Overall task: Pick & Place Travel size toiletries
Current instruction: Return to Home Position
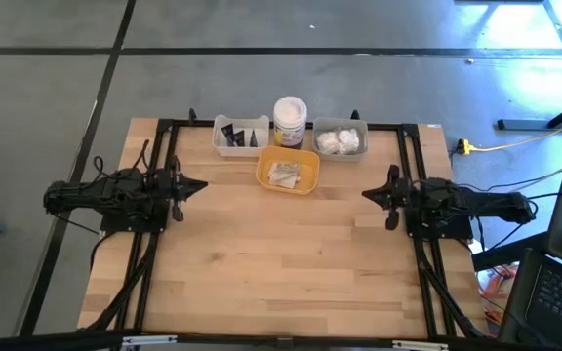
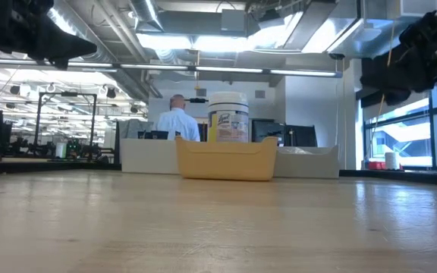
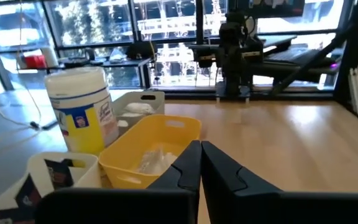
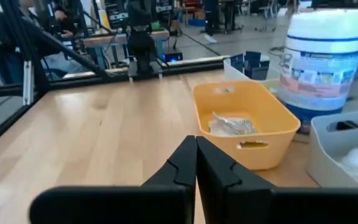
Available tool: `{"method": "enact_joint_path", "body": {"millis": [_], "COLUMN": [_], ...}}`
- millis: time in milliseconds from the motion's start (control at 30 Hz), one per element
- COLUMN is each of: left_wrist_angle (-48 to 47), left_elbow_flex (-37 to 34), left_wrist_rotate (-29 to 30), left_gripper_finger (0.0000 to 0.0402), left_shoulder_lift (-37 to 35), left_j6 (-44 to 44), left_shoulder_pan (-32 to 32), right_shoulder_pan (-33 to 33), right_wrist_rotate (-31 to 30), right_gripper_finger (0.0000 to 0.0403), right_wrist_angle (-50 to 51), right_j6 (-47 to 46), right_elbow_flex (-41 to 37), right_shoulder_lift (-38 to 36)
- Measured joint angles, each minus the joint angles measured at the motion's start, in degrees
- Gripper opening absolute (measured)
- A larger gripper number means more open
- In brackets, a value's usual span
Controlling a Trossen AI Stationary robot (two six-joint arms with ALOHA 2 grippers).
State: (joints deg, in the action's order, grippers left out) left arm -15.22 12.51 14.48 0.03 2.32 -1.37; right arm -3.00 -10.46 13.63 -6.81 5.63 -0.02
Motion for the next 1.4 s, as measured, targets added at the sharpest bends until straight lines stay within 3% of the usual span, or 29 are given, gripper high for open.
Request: {"method": "enact_joint_path", "body": {"millis": [500,1167,1400], "left_wrist_angle": [0.0,0.0,0.0], "left_elbow_flex": [0.0,0.0,0.0], "left_wrist_rotate": [-0.1,-0.2,-0.2], "left_gripper_finger": [0.0010,0.0012,0.0009], "left_shoulder_lift": [0.0,0.0,0.0], "left_j6": [-4.6,-4.6,-4.6], "left_shoulder_pan": [0.0,0.0,0.0], "right_shoulder_pan": [0.2,0.2,0.2], "right_wrist_rotate": [0.0,0.0,0.0], "right_gripper_finger": [0.0029,0.0008,0.0023], "right_wrist_angle": [0.1,0.1,0.1], "right_j6": [-1.5,-1.5,-1.5], "right_elbow_flex": [0.1,0.1,0.1], "right_shoulder_lift": [0.4,0.4,0.4]}}
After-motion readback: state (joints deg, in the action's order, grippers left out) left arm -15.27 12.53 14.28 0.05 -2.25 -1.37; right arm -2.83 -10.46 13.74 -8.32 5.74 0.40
